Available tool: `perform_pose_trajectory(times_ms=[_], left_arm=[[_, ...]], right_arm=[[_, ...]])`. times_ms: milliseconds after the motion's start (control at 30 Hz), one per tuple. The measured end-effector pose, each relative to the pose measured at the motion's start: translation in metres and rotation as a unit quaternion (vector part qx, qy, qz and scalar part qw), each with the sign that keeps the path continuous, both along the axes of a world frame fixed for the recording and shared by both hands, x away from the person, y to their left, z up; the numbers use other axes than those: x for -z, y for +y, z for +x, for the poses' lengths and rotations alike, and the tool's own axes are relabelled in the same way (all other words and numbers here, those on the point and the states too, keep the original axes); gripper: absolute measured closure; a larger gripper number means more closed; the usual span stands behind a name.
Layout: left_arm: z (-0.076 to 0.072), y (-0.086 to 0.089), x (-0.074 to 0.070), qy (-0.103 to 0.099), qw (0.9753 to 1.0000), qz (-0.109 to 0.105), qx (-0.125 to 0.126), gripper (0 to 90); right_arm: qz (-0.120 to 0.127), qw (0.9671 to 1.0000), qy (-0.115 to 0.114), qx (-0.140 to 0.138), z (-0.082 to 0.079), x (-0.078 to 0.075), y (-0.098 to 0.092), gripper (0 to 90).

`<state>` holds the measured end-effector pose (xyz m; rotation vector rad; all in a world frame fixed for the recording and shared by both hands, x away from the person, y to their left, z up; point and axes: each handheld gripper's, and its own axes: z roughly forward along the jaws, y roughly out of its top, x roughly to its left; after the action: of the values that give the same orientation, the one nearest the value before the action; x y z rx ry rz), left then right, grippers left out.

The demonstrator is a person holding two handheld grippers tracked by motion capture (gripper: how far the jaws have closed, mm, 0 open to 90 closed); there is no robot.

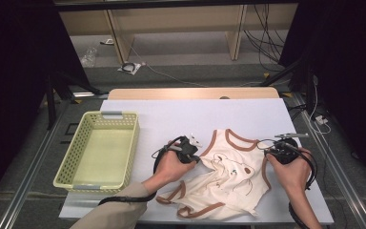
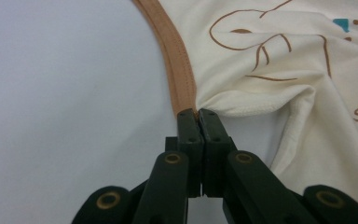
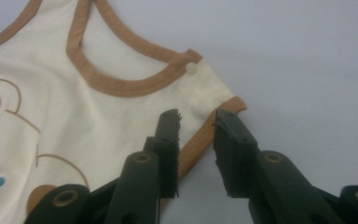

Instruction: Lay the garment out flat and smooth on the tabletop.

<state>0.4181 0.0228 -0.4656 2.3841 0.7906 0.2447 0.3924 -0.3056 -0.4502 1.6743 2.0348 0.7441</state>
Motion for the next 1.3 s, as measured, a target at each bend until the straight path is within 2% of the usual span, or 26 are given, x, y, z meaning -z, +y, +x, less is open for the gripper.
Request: perform_pose_trajectory(times_ms=[200,467,700,900,1133,1300], left_arm=[[0.003,0.012,-0.003,-0.001,0.9999,-0.002,-0.011,88.2],[0.004,0.03,-0.003,0.004,0.9997,0.0,-0.024,88.3],[0.001,0.047,-0.007,0.002,0.9996,0.012,-0.025,88.2],[-0.001,0.062,-0.007,0.004,0.9992,0.022,-0.032,88.2],[-0.004,0.073,-0.005,0.015,0.9988,0.028,-0.038,88.0],[-0.008,0.079,-0.006,0.018,0.9988,0.031,-0.034,88.0]], right_arm=[[0.002,0.9998,0.006,-0.021,-0.004,0.0,0.009,70.2],[0.001,0.999,0.017,-0.042,-0.002,0.005,0.02,69.7],[0.001,0.9978,0.028,-0.06,0.0,0.009,0.032,69.3],[0.005,0.9977,0.026,-0.062,0.002,0.008,0.035,68.0],[0.015,0.9982,0.02,-0.055,0.011,0.009,0.035,59.8],[0.013,0.9974,0.02,-0.068,0.018,0.01,0.038,51.4]])
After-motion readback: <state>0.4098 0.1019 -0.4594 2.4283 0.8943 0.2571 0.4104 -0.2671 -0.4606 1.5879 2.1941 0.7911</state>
